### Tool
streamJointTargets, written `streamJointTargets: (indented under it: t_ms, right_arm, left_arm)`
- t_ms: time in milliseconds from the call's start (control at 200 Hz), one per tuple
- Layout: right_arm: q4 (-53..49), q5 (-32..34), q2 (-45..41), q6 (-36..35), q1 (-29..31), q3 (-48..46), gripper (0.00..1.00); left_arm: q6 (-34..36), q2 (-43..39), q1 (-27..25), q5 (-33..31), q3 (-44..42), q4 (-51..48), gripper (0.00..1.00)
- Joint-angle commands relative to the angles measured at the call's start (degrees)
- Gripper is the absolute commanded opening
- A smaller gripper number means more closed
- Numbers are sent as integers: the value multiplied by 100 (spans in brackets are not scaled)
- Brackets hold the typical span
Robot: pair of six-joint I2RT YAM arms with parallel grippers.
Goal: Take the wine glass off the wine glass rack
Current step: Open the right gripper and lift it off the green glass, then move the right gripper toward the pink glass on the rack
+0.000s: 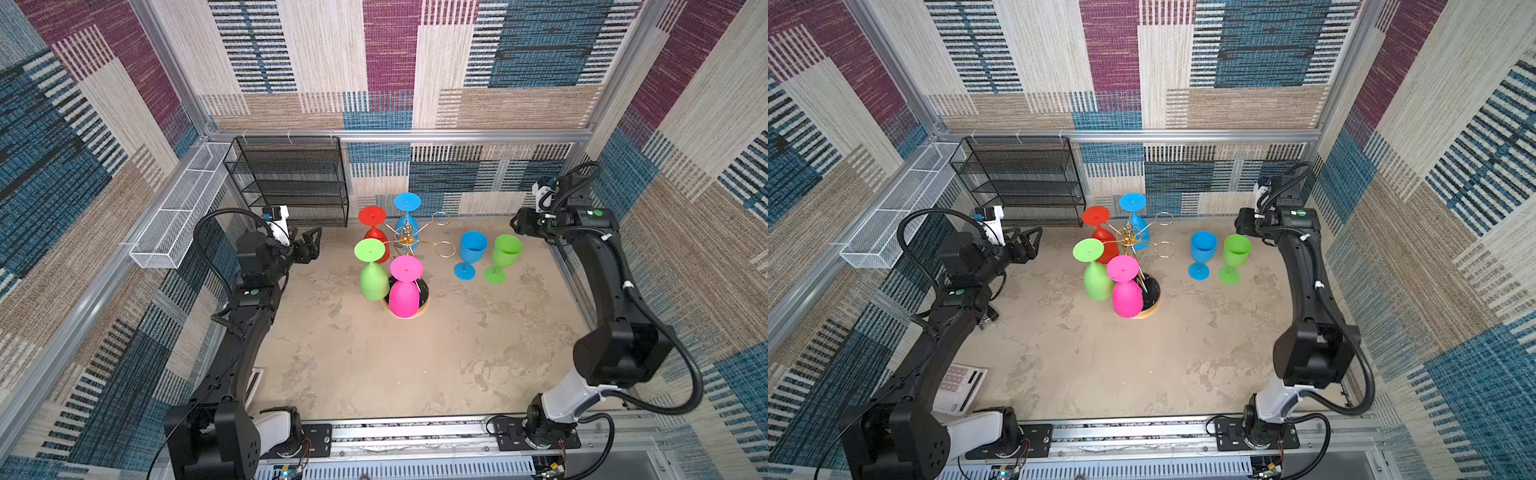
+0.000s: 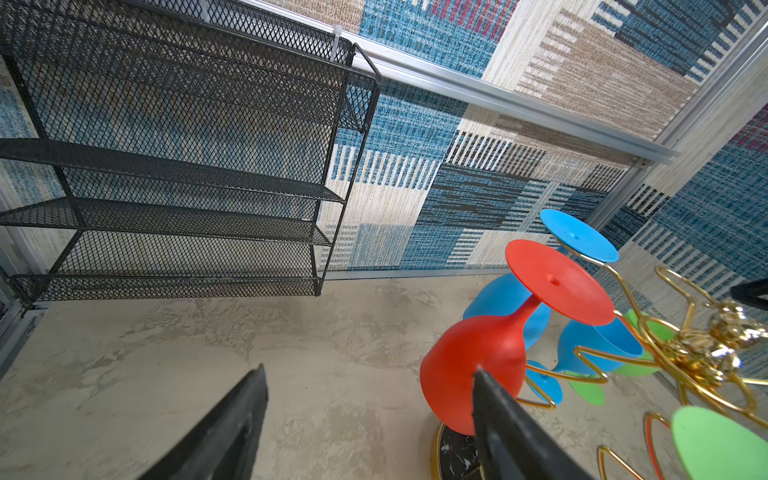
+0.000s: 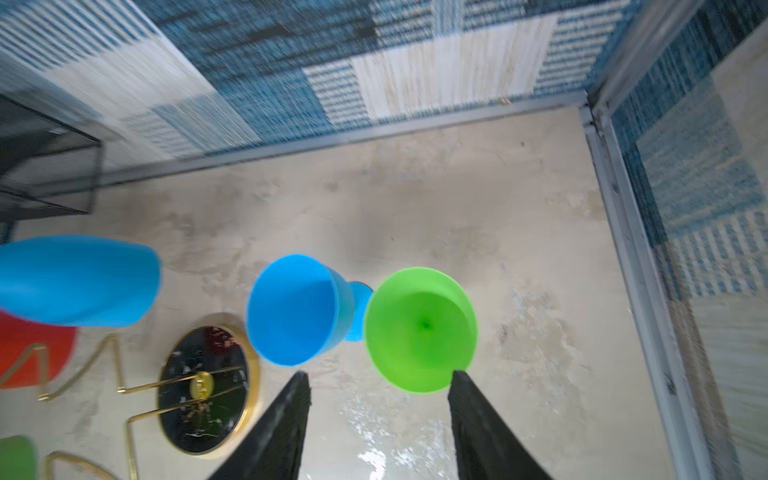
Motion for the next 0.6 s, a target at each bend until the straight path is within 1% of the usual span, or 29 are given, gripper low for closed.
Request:
streamJointTargets:
  t_ms: [0,110,210,240,300,351,421,526,596]
  right_arm:
    - [1067,-1200,-813,565,3,-716,57]
    - [1841,-2165,-1862,1205,5,-1869,57]
    - [2433,-2903,-2634,1845,21,-2729,55]
    - [2585,-2940,-2851,2046,64,-2937,54]
    - [2621,-2922,-3189,2222,216,-3202,54]
    - [2527,-2747,-3388,2321,413,-3286,54]
    - [2684,-2604,-3652,2634,731,-3495,54]
    - [3173,-2446,-3878,3160,1276,-3925,52]
    - [3361,-2213,-3898,3332,1681,-4136,52]
  left_arm:
    - [11,-53,12,-89,-17,68,79]
    - [8,-87,12,-101,-38,93,79]
    - [-51,-97,12,-101,-61,151,79]
    - [-65,-100,7,-103,-80,176,79]
    - [-78,-112,12,-108,-98,208,79]
    - [-83,-107,12,-121,-99,209,79]
    - [-97,-121,12,-118,-98,211,79]
    - [-128,-133,20,-110,-114,240,80]
    - [-123,-149,16,-117,-124,263,79]
